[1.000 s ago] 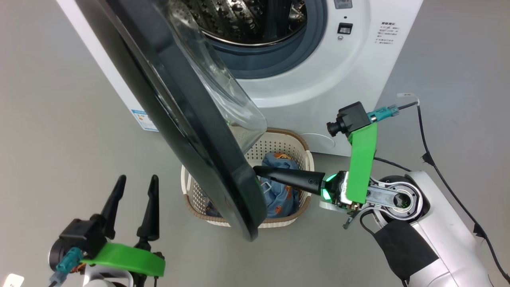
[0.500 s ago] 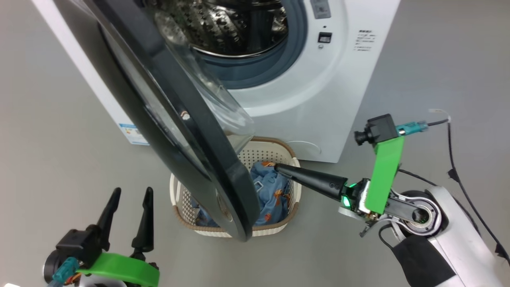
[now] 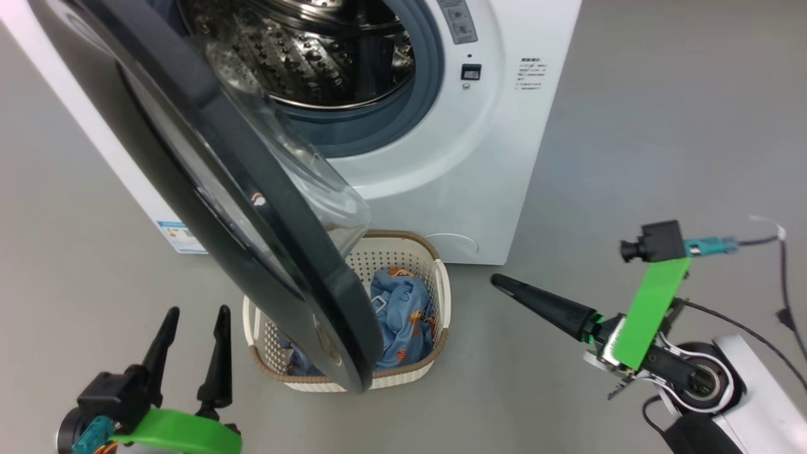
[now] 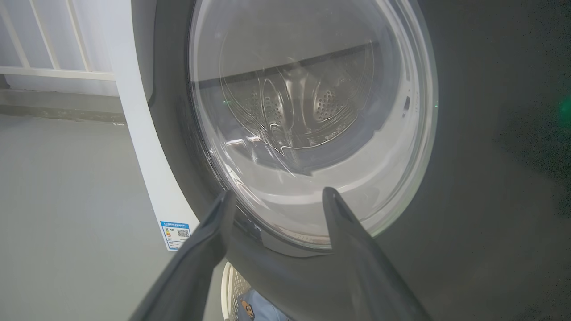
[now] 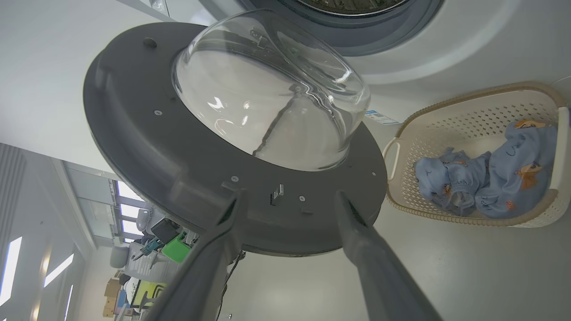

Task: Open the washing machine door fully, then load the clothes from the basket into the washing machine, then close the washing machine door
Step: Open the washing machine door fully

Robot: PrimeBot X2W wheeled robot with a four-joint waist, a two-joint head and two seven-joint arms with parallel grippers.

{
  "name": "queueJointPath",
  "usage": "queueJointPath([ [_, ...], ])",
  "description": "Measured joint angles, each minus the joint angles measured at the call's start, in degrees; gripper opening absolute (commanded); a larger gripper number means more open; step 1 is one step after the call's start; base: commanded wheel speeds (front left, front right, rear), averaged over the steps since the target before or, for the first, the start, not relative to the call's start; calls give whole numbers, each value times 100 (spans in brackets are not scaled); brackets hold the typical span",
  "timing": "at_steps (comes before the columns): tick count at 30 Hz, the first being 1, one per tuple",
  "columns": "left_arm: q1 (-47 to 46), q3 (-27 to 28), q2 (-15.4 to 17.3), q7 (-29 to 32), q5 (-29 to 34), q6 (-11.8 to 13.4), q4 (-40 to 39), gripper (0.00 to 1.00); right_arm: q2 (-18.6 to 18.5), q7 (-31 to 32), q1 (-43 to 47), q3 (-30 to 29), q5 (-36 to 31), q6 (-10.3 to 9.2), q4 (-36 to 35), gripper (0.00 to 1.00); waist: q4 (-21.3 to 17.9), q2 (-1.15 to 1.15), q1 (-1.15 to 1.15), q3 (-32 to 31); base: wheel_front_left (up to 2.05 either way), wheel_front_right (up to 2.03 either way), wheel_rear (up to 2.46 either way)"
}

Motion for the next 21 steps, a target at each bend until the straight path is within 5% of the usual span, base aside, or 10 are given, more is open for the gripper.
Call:
queueJointPath([
  [11, 163, 75, 10, 0, -1, 0, -8, 100, -533, -1243, 416, 116, -204, 0, 48, 100, -181, 0, 0, -144, 0, 0, 0],
  [21, 322, 83, 26, 0, -11, 0, -37, 100, -1099, -3196, 563, 678, -749, 0, 247, 100, -274, 0, 0, -212, 0, 0, 0],
])
